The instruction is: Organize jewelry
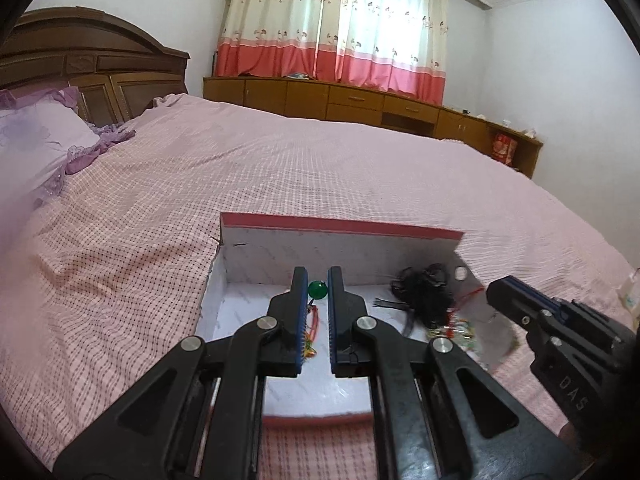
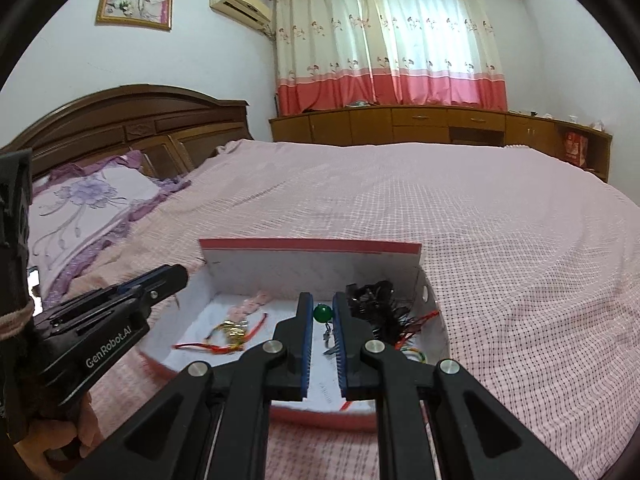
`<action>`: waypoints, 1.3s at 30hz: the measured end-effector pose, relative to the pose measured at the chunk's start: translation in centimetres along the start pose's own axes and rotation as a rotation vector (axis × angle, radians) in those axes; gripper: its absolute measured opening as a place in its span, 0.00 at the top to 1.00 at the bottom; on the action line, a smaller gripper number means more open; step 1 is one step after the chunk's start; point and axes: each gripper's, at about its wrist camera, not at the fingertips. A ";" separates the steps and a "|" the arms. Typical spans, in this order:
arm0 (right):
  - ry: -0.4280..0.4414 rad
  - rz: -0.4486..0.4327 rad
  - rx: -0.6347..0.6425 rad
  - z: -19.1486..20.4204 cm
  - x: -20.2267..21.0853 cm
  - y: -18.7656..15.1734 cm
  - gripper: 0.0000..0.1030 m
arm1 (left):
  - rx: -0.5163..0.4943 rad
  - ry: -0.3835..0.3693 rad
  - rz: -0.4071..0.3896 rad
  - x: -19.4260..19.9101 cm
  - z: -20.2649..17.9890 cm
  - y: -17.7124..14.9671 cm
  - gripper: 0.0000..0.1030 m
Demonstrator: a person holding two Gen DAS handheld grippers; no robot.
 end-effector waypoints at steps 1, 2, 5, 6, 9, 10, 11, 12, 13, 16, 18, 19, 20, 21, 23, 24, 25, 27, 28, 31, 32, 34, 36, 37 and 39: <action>-0.005 0.005 0.000 -0.2 -0.5 -0.1 0.89 | -0.001 0.005 0.000 -0.4 0.1 -0.1 0.99; -0.012 0.009 -0.001 -0.4 -1.1 -0.3 0.89 | 0.000 0.010 0.002 -1.0 0.2 -0.3 0.99; -0.027 0.025 0.000 -0.8 -2.6 -0.6 0.89 | 0.018 0.018 0.016 -2.3 0.7 -0.7 0.99; -0.036 0.032 0.000 -1.0 -3.1 -0.8 0.89 | 0.021 0.021 0.020 -2.6 0.8 -0.8 0.99; -0.044 0.045 -0.005 -1.4 -4.1 -1.3 0.89 | 0.028 0.032 0.030 -3.6 1.0 -1.2 0.99; -0.046 0.048 -0.006 -1.6 -4.3 -1.4 0.89 | 0.034 0.033 0.034 -3.8 1.2 -1.2 0.99; -0.048 0.050 -0.007 -1.7 -4.5 -1.5 0.89 | 0.039 0.033 0.039 -4.0 1.2 -1.2 0.99; -0.049 0.054 -0.010 -1.8 -4.8 -1.6 0.89 | 0.043 0.032 0.043 -4.2 1.3 -1.2 0.99; -0.049 0.057 -0.013 -1.9 -5.1 -1.6 0.89 | 0.047 0.031 0.049 -4.4 1.4 -1.2 0.99; -0.043 0.069 -0.019 -2.0 -5.5 -1.9 0.89 | 0.056 0.029 0.064 -4.7 1.6 -1.4 0.99; -0.042 0.075 -0.018 -1.9 -5.6 -2.0 0.89 | 0.058 0.033 0.069 -4.8 1.6 -1.4 0.98; -0.042 0.077 -0.019 -1.9 -5.6 -2.1 0.88 | 0.058 0.033 0.072 -4.8 1.6 -1.4 0.95; -0.041 0.080 -0.022 -2.0 -5.6 -2.1 0.88 | 0.060 0.034 0.075 -4.8 1.6 -1.4 0.92; -0.042 0.080 -0.023 -2.0 -5.6 -2.1 0.84 | 0.062 0.035 0.078 -4.8 1.6 -1.4 0.84; -0.040 0.078 -0.032 -2.1 -5.5 -2.1 0.73 | 0.065 0.038 0.074 -4.6 1.5 -1.3 0.73; -0.039 0.076 -0.035 -2.1 -5.4 -2.0 0.70 | 0.066 0.039 0.071 -4.6 1.5 -1.2 0.69; -0.040 0.072 -0.040 -2.2 -5.2 -1.9 0.69 | 0.065 0.039 0.067 -4.4 1.4 -1.2 0.67; -0.040 0.068 -0.046 -2.4 -4.8 -1.8 0.66 | 0.061 0.039 0.067 -4.2 1.3 -1.0 0.61; -0.038 0.065 -0.051 -2.6 -4.5 -1.8 0.65 | 0.059 0.038 0.069 -4.0 1.3 -1.0 0.61; -0.030 0.053 -0.060 -2.5 -3.6 -1.3 0.62 | 0.050 0.031 0.074 -3.1 1.0 -0.8 0.57; -0.028 0.049 -0.059 -2.4 -3.2 -1.2 0.62 | 0.049 0.029 0.075 -2.8 1.0 -0.8 0.56; -0.023 0.044 -0.059 -2.2 -2.5 -1.0 0.60 | 0.047 0.026 0.076 -1.9 0.8 -0.6 0.53; -0.016 0.035 -0.059 -2.0 -1.4 -0.9 0.58 | 0.047 0.021 0.076 -1.0 0.7 -0.5 0.51; -0.014 0.031 -0.058 -1.9 -0.8 -0.8 0.57 | 0.046 0.019 0.076 -0.4 0.7 -0.5 0.50; -0.011 0.023 -0.057 -1.6 0.3 -0.7 0.56 | 0.042 0.021 0.074 0.5 0.6 -0.4 0.48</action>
Point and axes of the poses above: each gripper's, at about its wrist camera, not at the fingertips, and x roughly against the way its jaws point, z to its left, y to its top, and after that the axes turned 8 degrees about x, right-handed
